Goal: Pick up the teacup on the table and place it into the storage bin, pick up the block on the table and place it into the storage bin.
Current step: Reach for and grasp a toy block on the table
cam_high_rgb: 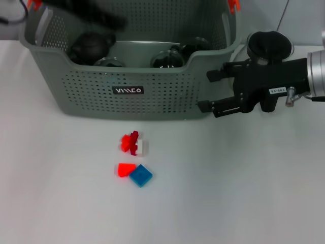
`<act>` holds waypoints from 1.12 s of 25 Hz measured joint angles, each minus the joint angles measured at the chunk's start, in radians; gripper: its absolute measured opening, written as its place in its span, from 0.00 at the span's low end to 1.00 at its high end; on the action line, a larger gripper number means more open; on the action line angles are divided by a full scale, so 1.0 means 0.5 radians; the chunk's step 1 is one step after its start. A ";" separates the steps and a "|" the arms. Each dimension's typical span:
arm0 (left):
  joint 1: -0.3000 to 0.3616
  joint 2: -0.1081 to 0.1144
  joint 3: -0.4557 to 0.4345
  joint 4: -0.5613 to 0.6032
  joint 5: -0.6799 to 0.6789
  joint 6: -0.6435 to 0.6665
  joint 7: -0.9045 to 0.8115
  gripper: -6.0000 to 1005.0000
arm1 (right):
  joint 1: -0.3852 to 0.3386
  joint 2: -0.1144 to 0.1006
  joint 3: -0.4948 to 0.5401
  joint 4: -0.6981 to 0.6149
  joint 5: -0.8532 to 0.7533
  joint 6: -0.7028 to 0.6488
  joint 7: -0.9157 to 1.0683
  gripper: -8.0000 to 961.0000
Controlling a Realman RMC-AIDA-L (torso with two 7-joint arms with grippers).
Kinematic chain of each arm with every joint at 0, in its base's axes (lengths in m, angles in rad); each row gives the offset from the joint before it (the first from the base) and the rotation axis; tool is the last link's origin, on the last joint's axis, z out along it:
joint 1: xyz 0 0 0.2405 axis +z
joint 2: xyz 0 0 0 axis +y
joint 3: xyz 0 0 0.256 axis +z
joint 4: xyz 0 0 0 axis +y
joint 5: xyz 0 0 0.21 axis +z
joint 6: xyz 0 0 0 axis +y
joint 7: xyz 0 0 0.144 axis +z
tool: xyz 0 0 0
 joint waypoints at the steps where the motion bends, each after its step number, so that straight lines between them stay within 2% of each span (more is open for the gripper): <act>1: 0.039 -0.036 0.006 0.095 -0.030 0.093 0.083 0.80 | -0.004 -0.001 0.001 0.002 0.000 0.000 0.007 0.91; 2: 0.127 -0.105 0.024 0.242 -0.059 0.215 0.224 0.82 | -0.007 -0.003 0.001 0.006 0.001 0.000 0.014 0.91; 6: 0.327 -0.224 0.106 0.466 -0.082 0.299 0.466 0.90 | -0.011 -0.012 0.002 0.040 -0.002 -0.008 0.040 0.91; 7: 0.407 -0.238 0.171 0.503 -0.111 0.288 0.528 0.93 | -0.011 -0.013 0.002 0.045 -0.002 -0.009 0.045 0.91; 11: 0.596 -0.241 0.323 0.511 -0.217 0.259 0.714 0.95 | -0.018 -0.010 0.002 0.053 0.000 -0.013 0.058 0.91; 14: 0.630 -0.248 0.366 0.448 -0.224 0.282 0.845 0.95 | -0.015 -0.002 0.002 0.053 0.002 -0.014 0.065 0.91; 19: 0.611 -0.247 0.433 0.274 -0.185 0.295 1.001 0.95 | -0.006 -0.001 0.002 0.054 0.004 -0.014 0.069 0.91; 28: 0.524 -0.243 0.759 0.053 0.155 0.223 1.248 0.95 | 0.013 -0.035 -0.013 0.054 0.005 -0.060 0.198 0.91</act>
